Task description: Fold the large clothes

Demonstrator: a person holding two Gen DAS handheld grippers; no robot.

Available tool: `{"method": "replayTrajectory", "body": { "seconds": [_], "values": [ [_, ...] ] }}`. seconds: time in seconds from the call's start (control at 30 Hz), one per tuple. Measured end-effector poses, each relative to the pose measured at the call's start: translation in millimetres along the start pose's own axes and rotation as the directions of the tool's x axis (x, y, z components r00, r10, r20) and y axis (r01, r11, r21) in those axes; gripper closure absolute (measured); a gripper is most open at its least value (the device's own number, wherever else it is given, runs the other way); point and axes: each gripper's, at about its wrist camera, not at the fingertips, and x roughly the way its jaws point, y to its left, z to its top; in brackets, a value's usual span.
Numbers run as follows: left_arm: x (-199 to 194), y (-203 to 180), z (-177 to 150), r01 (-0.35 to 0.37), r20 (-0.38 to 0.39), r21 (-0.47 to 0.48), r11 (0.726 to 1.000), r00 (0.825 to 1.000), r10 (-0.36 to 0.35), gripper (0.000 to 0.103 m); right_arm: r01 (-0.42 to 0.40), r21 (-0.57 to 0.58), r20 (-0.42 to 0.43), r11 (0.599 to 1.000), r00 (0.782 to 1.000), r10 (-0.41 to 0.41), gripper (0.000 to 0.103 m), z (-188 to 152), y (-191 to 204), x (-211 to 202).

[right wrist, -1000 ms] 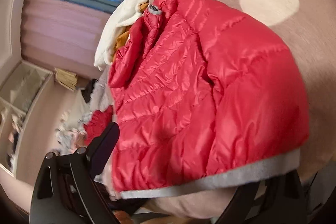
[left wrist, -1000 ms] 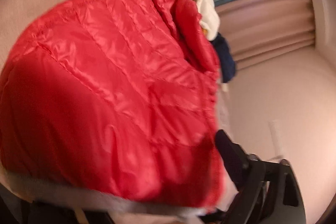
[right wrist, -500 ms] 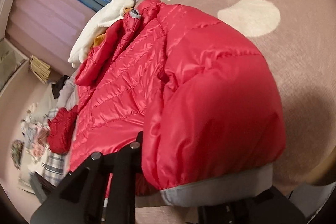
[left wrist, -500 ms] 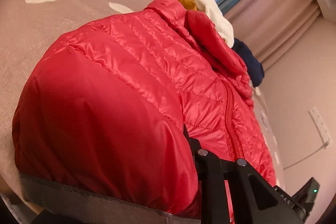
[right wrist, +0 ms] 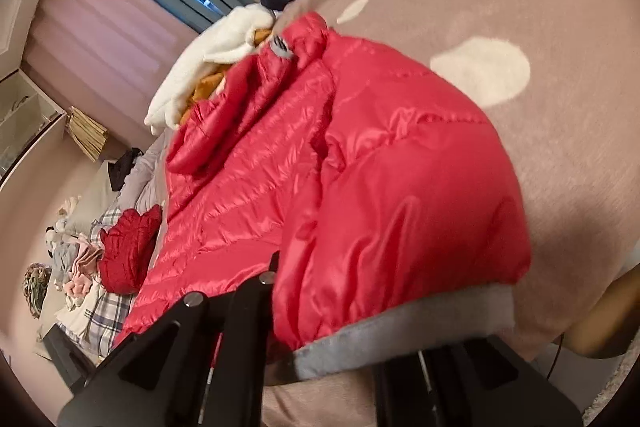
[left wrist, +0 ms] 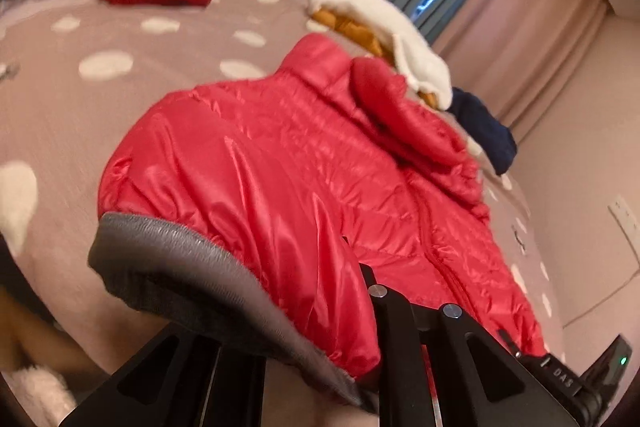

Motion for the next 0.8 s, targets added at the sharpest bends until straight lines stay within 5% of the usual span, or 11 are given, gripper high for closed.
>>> {"method": "replayTrajectory", "body": {
  "seconds": [0.8],
  "values": [
    [-59,-29,27,0.042,0.169,0.146,0.988,0.983,-0.066,0.088,-0.088,-0.167,0.157,0.982,0.981,0.115,0.094,20,36,-69]
  ]
}}
